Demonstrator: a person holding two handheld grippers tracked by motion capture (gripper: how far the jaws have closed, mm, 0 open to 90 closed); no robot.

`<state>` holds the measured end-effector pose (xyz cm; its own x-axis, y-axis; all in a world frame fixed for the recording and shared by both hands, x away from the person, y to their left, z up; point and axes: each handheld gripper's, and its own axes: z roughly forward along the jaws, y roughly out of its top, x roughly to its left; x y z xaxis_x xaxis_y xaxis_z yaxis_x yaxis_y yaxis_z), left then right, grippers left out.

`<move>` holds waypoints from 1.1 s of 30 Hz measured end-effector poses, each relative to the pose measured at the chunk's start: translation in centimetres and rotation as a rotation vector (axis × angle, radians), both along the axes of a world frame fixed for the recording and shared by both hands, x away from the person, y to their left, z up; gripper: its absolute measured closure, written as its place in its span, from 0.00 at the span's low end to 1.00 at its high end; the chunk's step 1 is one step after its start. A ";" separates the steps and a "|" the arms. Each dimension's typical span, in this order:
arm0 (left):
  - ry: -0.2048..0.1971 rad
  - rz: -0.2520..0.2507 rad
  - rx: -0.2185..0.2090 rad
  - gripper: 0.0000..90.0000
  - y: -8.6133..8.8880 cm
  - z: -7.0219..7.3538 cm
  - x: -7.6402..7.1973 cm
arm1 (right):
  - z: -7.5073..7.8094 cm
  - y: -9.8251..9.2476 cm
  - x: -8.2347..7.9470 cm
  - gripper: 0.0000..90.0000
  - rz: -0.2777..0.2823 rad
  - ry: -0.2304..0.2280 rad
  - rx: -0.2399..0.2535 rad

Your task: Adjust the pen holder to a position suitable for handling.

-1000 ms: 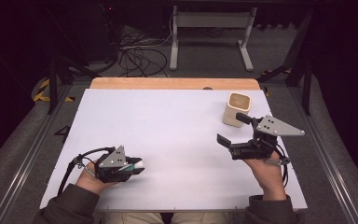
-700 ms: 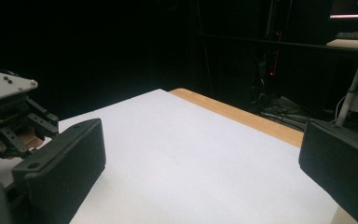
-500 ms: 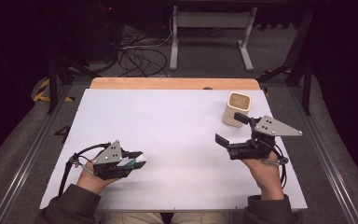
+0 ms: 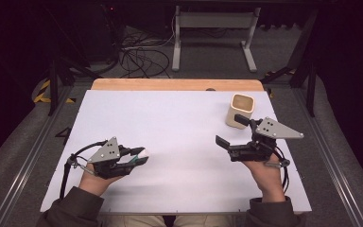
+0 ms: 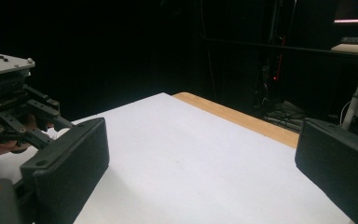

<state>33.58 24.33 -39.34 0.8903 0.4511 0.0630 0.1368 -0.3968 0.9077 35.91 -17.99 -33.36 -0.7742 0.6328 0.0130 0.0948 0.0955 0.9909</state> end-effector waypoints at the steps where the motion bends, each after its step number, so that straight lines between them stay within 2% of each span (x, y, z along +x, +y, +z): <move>1: -0.003 -0.001 -0.005 0.72 0.0 0.1 0.0 | 0.0 0.1 0.0 0.04 0.004 0.001 0.002; 10: -0.023 0.004 -0.059 0.72 -0.5 1.0 0.2 | -0.4 0.7 0.1 0.09 0.013 0.006 -0.002; 20: -0.049 0.005 -0.087 0.72 -1.1 1.7 0.1 | -0.9 1.6 0.2 0.17 0.030 0.023 -0.022; 33: -0.081 0.013 -0.184 0.72 -2.2 2.9 0.4 | -1.6 2.9 0.4 0.21 0.057 0.049 -0.022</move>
